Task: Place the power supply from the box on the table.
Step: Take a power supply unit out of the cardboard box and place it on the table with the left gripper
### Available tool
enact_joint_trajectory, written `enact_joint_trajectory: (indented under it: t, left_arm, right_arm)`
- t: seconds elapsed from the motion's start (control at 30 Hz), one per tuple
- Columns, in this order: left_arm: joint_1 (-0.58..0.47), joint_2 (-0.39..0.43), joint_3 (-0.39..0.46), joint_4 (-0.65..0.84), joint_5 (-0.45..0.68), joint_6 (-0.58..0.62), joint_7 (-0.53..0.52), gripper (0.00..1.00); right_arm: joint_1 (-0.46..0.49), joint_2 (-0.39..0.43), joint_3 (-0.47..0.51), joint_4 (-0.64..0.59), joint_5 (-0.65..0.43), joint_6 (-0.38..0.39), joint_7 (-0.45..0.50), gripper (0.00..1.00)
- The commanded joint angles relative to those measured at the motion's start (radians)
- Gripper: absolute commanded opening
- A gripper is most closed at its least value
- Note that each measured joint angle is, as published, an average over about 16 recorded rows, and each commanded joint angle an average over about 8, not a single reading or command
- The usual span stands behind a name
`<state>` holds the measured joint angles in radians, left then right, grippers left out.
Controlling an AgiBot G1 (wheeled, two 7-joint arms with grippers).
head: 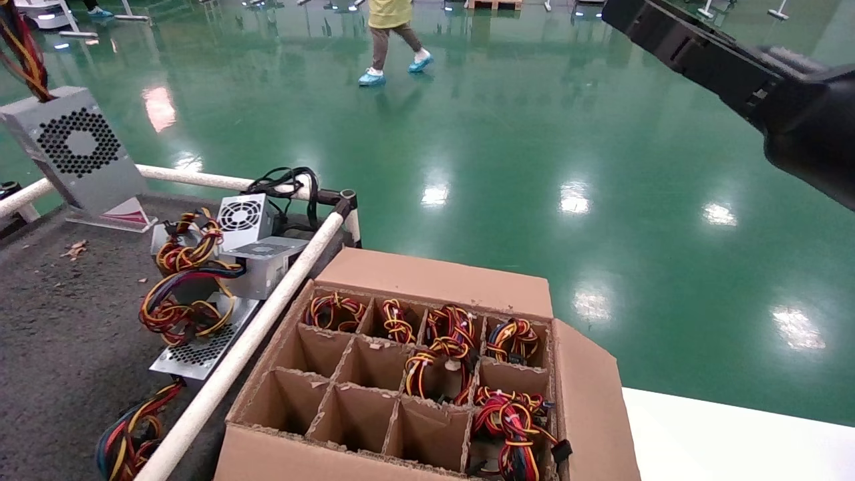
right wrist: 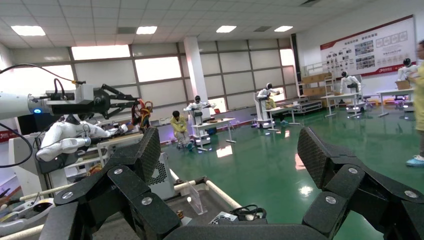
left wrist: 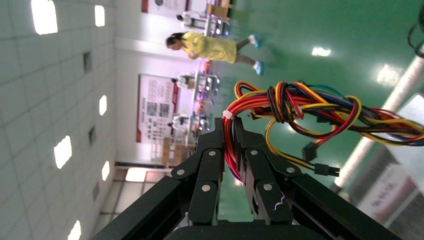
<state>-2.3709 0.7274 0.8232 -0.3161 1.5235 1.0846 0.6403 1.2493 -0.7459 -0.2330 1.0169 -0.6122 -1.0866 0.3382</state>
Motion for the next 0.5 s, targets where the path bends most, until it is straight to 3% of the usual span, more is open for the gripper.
enact_joint_trajectory:
  t: [0.03, 0.5]
  left_arm:
    - [-0.008, -0.001, 0.009, 0.012, 0.010, 0.006, -0.006, 0.00]
    - [0.003, -0.008, 0.045, 0.084, 0.029, 0.039, -0.027, 0.00]
  right_arm:
    - [0.000, 0.000, 0.000, 0.000, 0.000, 0.000, 0.000, 1.00]
    - [0.000, 0.000, 0.000, 0.000, 0.000, 0.000, 0.000, 1.00]
